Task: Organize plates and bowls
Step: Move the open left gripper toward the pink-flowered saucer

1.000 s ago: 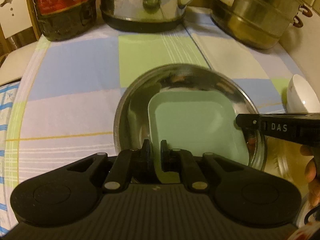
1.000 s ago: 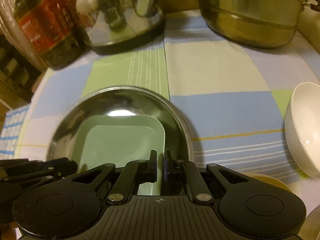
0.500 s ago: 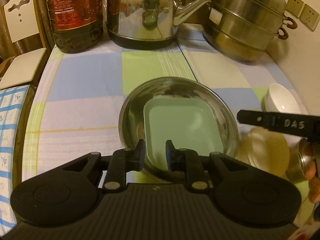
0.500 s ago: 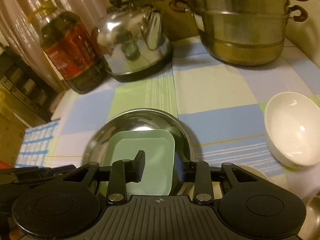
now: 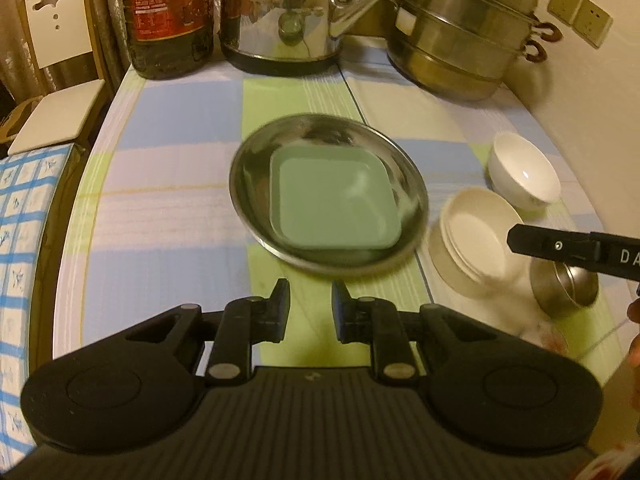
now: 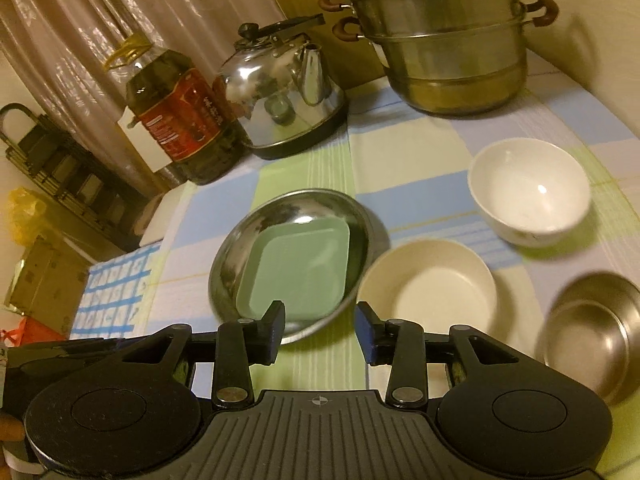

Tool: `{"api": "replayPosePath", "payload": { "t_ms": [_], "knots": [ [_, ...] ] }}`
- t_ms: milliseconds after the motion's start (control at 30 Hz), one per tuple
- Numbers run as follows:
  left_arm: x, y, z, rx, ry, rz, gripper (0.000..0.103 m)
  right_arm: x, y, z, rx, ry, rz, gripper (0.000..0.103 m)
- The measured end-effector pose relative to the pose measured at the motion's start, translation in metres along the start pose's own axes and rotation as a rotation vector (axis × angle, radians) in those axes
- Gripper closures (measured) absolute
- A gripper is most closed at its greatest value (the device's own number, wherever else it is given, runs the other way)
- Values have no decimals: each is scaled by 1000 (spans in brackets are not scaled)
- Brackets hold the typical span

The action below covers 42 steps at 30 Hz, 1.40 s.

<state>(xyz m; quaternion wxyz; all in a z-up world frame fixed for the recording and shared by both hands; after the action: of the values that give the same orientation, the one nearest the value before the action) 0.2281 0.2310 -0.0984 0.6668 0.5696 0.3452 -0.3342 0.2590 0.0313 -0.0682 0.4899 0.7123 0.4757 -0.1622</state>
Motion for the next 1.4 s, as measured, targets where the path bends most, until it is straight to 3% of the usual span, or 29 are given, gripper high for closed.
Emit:
{"api": "replayPosePath", "payload": {
  "t_ms": [533,1000,1400],
  "knots": [
    [-41,-72,62,-8,-35,-25,82,-79,-63,32,5,12,-28,61],
    [-51,-115,107,17,-49,-53,81,-127,-103,66,11,25,-57,59],
    [-42,-125,143,76,-65,-83,79,-138,-120,98,-8,-106,-92,59]
  ]
}}
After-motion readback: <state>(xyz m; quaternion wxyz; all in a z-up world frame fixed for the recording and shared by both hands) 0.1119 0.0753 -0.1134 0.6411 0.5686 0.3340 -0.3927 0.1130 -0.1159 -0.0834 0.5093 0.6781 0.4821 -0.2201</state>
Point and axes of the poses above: each gripper's, at about its wrist camera, not at the fingertips, and x roughly the way its jaws point, z to its right, y to its top, the point moved 7 cm from there along x, roughly the way its jaws point
